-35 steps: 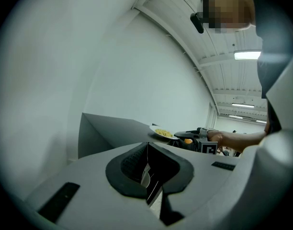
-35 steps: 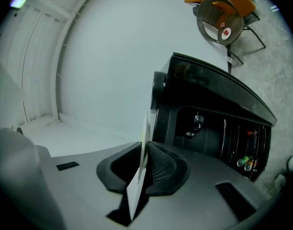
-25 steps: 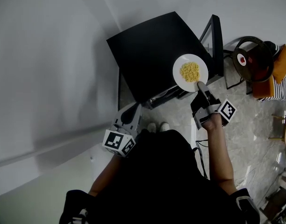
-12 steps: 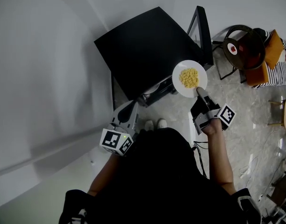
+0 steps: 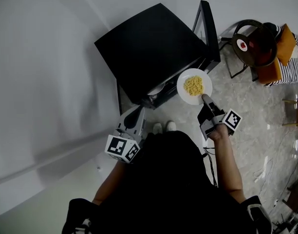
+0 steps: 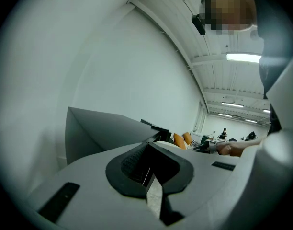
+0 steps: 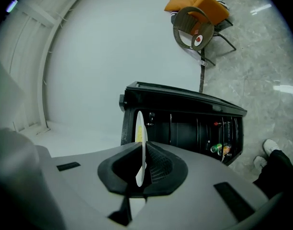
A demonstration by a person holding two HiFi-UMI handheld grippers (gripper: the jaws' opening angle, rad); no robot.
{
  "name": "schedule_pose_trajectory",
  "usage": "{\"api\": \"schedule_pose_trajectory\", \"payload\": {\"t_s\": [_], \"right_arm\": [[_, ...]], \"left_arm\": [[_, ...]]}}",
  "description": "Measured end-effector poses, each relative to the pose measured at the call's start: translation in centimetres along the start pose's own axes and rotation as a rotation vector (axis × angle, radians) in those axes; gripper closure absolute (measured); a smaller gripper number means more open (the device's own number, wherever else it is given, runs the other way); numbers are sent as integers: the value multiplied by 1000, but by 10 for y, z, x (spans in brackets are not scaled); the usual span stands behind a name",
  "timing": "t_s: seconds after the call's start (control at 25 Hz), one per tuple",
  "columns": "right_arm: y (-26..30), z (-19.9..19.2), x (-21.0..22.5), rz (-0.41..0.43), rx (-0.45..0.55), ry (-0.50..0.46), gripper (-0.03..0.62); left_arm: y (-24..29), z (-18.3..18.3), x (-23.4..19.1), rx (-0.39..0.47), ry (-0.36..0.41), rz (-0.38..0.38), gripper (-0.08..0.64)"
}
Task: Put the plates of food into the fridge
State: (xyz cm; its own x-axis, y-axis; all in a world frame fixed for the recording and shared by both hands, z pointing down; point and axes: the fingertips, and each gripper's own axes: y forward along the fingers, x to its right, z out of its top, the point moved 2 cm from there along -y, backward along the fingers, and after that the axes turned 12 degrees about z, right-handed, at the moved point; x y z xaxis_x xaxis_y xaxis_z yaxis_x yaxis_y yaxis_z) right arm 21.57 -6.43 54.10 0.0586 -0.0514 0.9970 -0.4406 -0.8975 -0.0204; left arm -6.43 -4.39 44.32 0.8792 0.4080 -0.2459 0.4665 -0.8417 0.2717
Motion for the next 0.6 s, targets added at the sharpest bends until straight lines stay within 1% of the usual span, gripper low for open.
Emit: {"api": "schedule_pose_trajectory", "payload": {"t_s": [0.24,0.6], "right_arm": [[14,-3,39,-60,-13,6,558],[49,6,82,-105,-28,11,558]], "left_arm": [[-2,-1,2,-13,13,12,537],[5,1,-2,-22,22,19,537]]}}
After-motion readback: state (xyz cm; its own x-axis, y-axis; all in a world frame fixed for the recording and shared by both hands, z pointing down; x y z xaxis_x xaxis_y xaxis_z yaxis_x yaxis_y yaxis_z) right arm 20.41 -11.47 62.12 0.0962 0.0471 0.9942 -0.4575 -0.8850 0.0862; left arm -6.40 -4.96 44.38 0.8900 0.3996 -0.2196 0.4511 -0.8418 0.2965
